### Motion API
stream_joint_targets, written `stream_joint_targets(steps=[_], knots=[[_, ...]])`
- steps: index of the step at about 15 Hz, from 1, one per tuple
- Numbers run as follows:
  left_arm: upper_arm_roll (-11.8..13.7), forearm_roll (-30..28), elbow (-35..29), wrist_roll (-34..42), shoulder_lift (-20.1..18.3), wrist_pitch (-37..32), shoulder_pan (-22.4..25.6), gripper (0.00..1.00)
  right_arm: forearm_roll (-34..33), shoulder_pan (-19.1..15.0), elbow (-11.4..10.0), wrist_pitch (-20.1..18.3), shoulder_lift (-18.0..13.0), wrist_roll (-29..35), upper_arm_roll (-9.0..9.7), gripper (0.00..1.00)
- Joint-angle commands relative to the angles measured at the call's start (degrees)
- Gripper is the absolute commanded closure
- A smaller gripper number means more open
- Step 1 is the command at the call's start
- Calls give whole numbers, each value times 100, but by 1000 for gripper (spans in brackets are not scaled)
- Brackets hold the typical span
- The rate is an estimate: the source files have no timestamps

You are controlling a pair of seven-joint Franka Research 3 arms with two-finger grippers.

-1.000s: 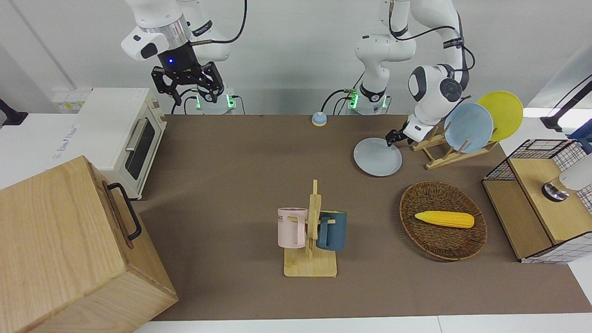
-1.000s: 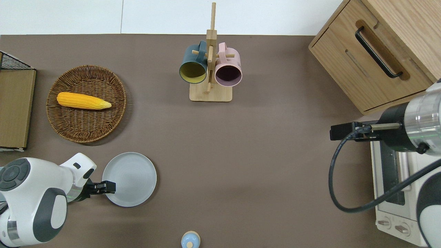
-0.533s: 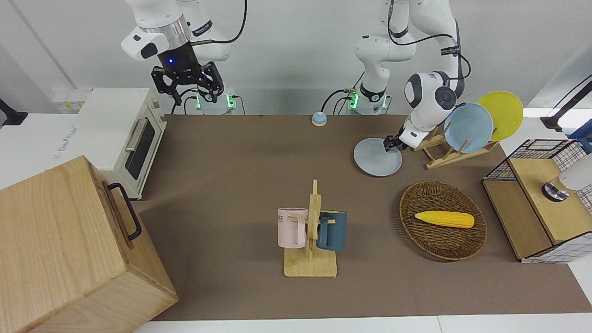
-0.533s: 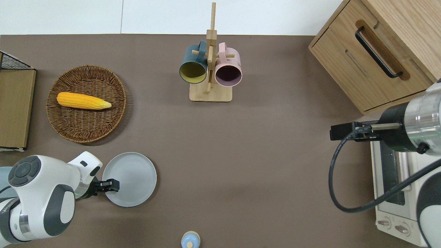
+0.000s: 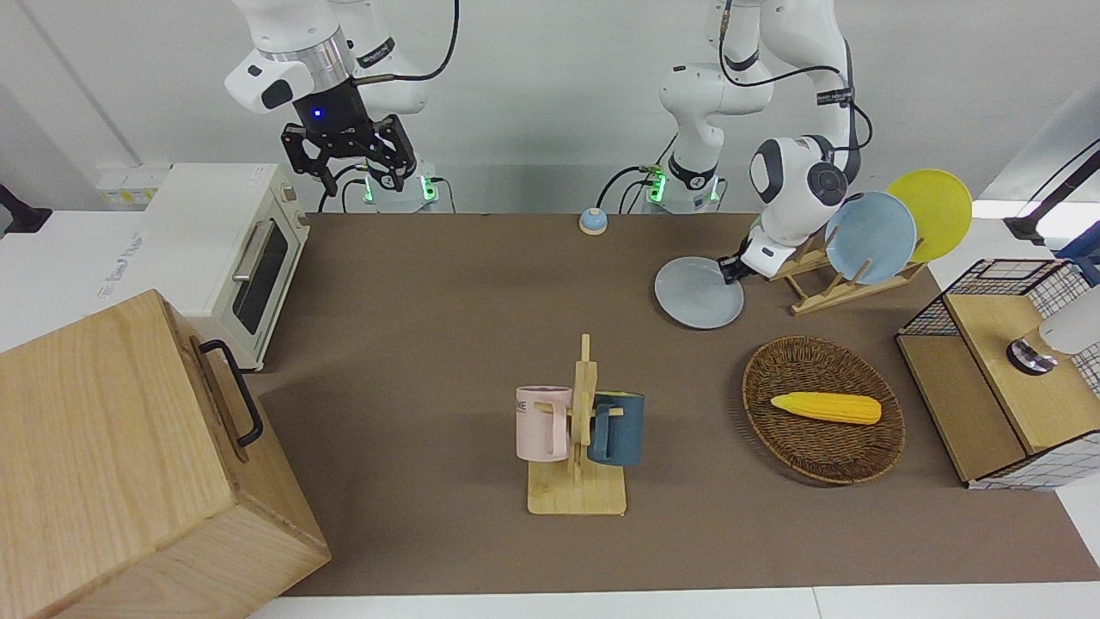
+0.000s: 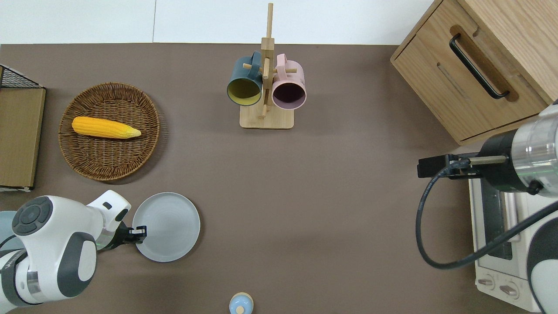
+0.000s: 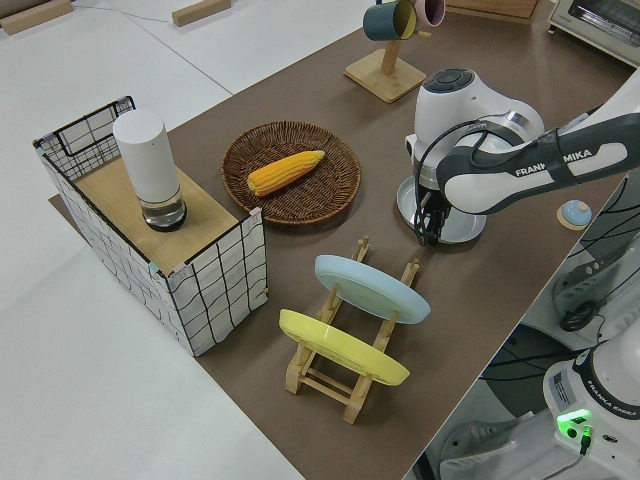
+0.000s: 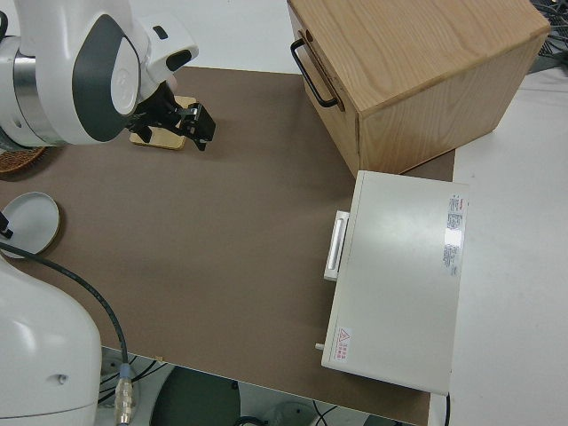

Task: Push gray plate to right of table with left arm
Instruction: 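Push the gray plate with the left gripper away from the left arm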

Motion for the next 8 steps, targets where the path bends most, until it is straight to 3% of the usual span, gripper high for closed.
stream_joint_targets(steps=[1, 8], knots=[[26, -67, -63, -31, 43, 112, -118, 980, 92, -37, 81, -31, 36, 12, 23, 5], [26, -155, -54, -355, 43, 112, -477, 1000, 92, -37, 81, -31, 36, 12, 23, 5]])
